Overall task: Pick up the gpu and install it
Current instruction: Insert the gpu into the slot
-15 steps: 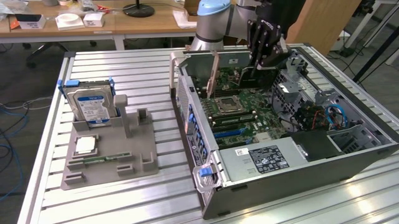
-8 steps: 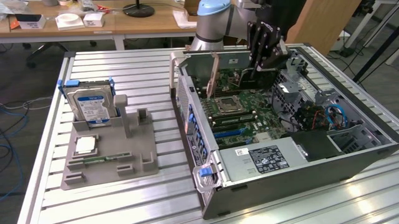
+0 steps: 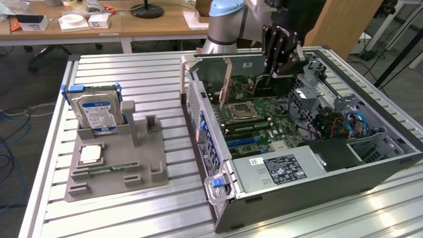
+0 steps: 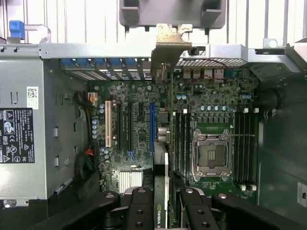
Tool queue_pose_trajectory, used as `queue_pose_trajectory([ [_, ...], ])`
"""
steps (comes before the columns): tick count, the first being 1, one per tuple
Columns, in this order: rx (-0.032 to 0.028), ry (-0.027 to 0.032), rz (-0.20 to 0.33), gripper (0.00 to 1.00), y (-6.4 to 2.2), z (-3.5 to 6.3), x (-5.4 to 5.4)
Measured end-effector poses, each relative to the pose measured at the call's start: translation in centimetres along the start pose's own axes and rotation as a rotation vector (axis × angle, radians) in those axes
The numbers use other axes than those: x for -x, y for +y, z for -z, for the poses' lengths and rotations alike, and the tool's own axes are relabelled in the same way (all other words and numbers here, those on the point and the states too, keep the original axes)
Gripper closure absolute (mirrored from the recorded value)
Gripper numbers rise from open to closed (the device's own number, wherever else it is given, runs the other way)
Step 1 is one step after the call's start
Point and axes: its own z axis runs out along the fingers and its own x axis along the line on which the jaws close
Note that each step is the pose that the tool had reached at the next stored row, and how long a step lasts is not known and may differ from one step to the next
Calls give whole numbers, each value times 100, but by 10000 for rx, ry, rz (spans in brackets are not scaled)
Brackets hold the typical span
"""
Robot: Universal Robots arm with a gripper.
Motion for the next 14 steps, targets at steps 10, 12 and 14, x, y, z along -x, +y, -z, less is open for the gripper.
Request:
queue_pose_trajectory([
  [10, -2, -2, -18, 74, -2, -65, -44],
  [12, -4, -2, -18, 74, -2, -81, -51],
  [14, -16, -2, -20, 74, -2, -100, -57],
])
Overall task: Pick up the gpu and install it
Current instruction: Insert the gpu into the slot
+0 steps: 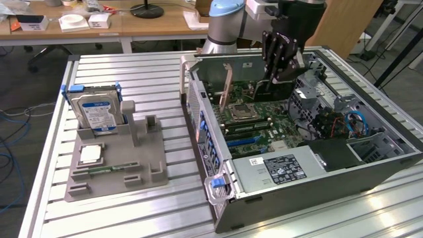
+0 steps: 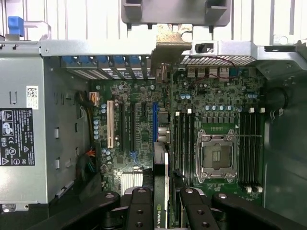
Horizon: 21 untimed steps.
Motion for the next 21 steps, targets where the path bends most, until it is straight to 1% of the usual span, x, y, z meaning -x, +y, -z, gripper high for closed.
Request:
queue_pose_trajectory([
  [15, -96, -2, 1, 74, -3, -146, -38],
  [21, -116, -3, 2, 74, -5, -208, -57],
])
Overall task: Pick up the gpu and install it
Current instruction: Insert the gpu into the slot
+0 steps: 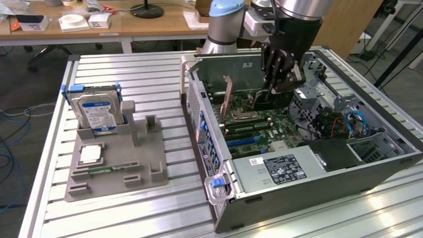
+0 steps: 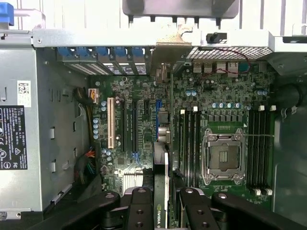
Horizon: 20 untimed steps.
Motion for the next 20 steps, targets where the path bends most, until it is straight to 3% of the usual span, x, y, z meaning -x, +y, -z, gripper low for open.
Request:
queue_pose_trajectory([
  [20, 0, 0, -7, 74, -1, -217, -79],
])
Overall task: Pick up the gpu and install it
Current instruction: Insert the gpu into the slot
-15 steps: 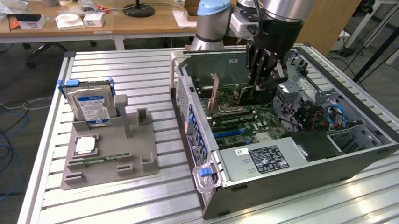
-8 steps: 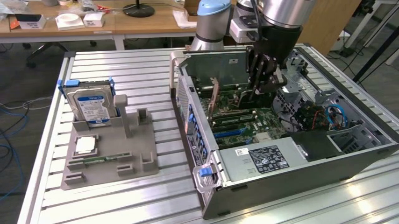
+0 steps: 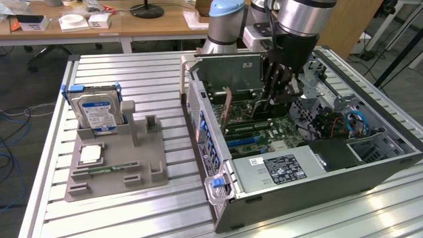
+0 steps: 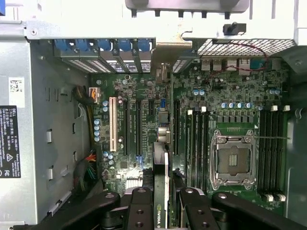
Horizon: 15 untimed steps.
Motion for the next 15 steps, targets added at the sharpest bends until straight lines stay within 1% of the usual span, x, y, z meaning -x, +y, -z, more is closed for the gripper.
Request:
queue_pose_trajectory([
  [8, 0, 0, -1, 74, -1, -97, -30],
  [15, 0, 1, -2, 74, -1, -161, -40],
])
